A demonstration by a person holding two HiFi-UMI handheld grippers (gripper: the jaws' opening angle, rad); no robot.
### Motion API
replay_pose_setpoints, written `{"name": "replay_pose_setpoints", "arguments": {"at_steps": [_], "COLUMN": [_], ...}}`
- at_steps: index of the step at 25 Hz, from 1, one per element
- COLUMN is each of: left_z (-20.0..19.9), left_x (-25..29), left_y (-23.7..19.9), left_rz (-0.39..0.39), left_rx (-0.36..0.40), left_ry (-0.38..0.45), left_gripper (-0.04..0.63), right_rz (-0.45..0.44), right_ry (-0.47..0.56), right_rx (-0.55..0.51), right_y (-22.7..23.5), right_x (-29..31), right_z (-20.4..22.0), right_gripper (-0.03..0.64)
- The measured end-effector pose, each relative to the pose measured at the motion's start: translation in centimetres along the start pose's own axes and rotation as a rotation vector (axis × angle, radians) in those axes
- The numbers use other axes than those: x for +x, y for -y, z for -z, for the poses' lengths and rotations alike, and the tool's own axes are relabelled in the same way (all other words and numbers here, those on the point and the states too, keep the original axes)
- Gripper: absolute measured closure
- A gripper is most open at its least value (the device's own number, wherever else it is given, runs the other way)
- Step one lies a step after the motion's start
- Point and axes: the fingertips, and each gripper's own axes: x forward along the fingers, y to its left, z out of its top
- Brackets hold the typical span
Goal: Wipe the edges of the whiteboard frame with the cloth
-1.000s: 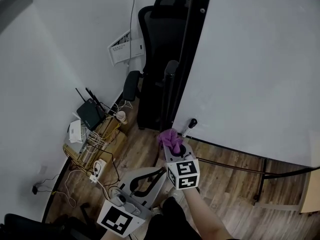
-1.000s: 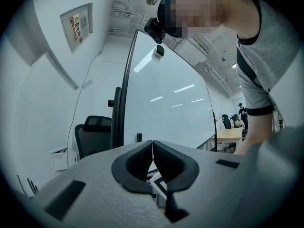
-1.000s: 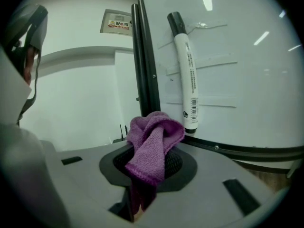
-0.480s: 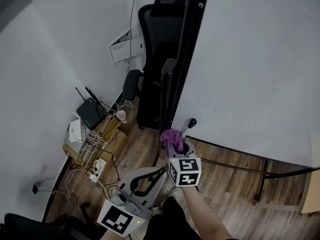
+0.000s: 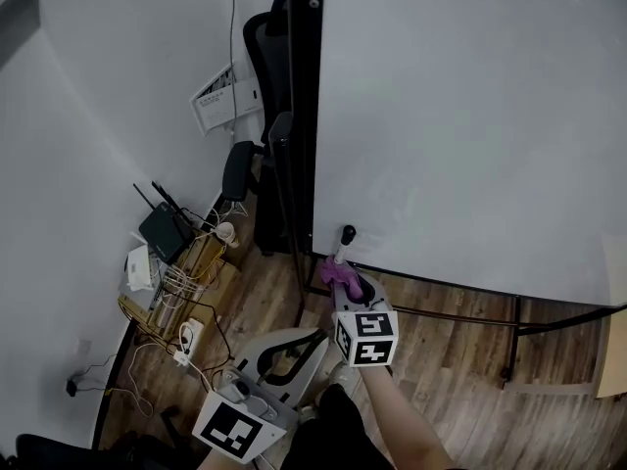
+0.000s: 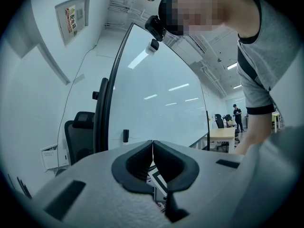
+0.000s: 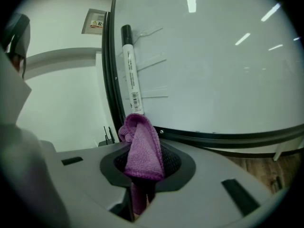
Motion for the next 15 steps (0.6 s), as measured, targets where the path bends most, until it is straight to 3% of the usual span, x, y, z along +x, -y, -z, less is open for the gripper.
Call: {"name": "replay_pose_setpoints", "arguments": {"at_steps": [15], "left_z": [-0.2], "left_x": [1.8], "left_y": [2.7], "left_rz": [0.089], "left_rx": [-0.001], "left_ry": [-0.002], "left_gripper": [0.578], "right_rz": [0.121], "right_ry": [0.024], "right_rx": [0.067], "right_y": [5.5], "right_x": [-3.7], "right_z": [0.5], "right_gripper": [0.552]}}
